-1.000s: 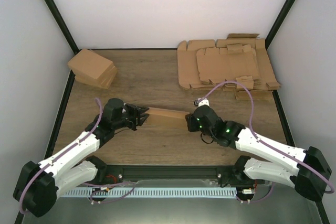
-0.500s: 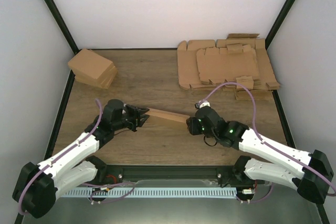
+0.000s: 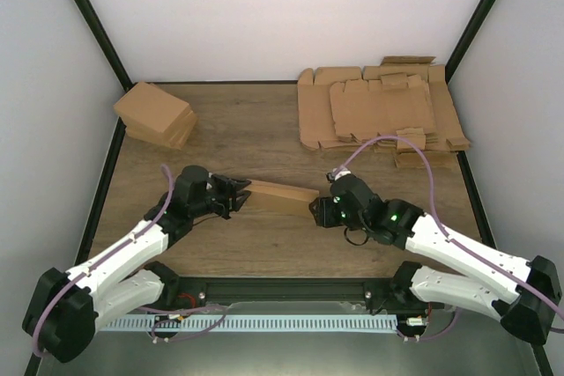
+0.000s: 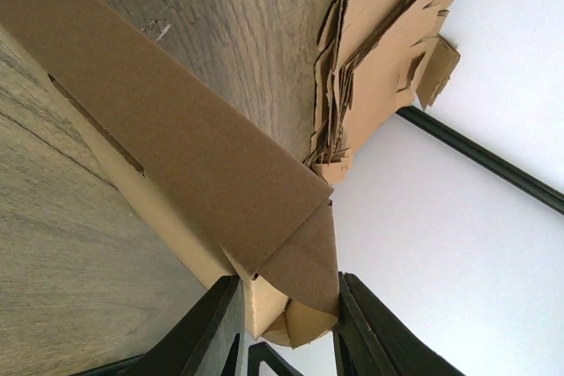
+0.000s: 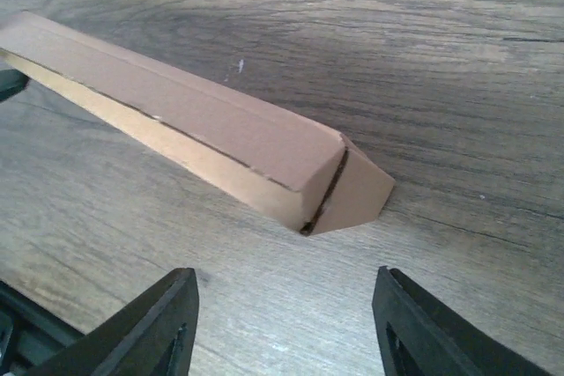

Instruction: Fold the paper box

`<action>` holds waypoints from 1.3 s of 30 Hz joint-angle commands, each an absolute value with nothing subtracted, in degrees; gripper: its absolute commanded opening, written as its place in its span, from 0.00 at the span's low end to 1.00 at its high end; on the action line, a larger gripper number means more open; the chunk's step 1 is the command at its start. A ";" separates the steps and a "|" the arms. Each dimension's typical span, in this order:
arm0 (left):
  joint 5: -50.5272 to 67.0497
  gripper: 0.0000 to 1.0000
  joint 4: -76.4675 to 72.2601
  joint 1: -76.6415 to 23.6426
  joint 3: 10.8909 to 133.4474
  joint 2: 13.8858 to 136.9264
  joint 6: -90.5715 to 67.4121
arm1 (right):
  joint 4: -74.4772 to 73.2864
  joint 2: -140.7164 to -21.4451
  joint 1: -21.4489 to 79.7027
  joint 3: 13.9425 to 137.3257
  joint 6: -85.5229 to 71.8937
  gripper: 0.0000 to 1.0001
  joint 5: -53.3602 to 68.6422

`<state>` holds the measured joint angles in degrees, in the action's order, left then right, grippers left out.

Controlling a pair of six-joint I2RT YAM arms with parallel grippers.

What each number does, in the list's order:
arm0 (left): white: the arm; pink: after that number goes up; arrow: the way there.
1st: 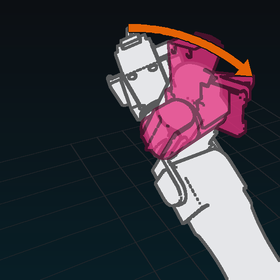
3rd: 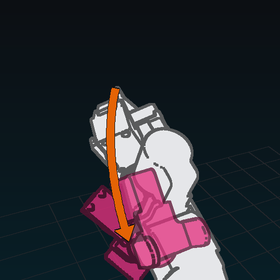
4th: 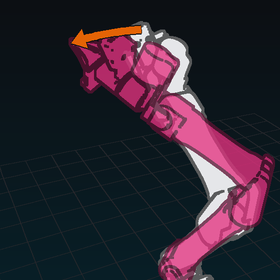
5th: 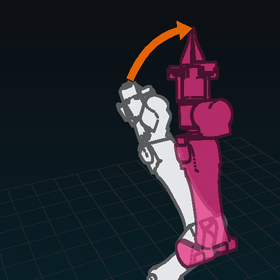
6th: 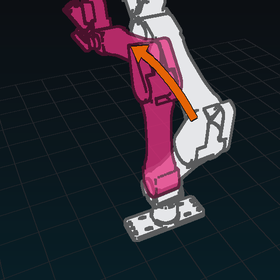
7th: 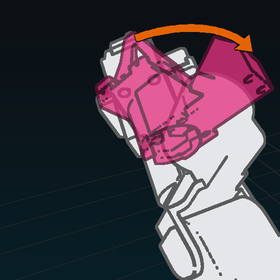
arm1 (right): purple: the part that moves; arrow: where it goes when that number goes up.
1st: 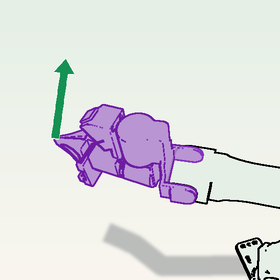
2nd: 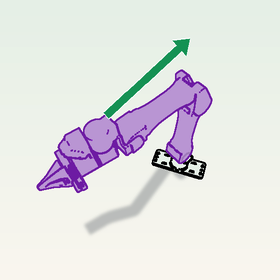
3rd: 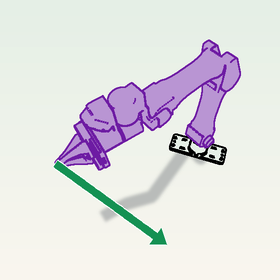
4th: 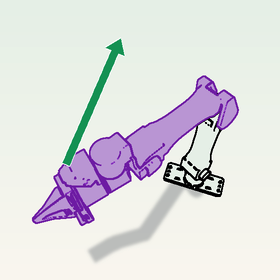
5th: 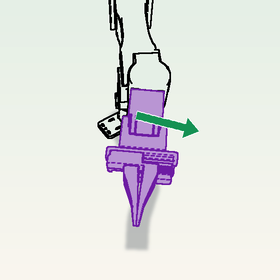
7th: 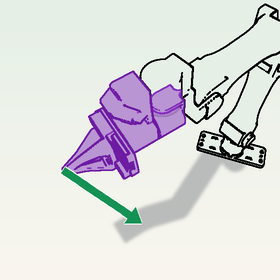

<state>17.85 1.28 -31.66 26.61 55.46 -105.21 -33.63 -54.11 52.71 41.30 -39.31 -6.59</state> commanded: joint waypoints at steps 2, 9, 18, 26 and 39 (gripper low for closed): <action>16.98 0.30 6.59 -31.90 26.10 57.26 -104.91 | -37.82 -53.09 52.65 48.52 -43.63 0.59 -5.11; 16.88 0.30 6.58 -31.90 26.36 57.73 -104.94 | -41.28 -54.06 47.69 52.01 -54.64 0.70 1.62; 16.64 0.30 7.08 -31.93 26.54 57.65 -105.02 | -40.10 -53.73 40.28 49.34 -65.54 0.78 9.24; 16.53 0.30 7.06 -31.97 26.69 57.84 -105.01 | -35.61 -51.24 38.85 46.21 -70.86 0.92 12.07; 16.52 0.30 7.03 -31.98 26.70 58.01 -105.03 | -23.58 -52.38 36.96 37.84 -77.82 0.74 16.34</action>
<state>17.19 1.08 -31.66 27.31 56.64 -105.21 -28.71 -51.62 38.48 38.65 -75.46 14.33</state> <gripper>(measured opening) 0.299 0.753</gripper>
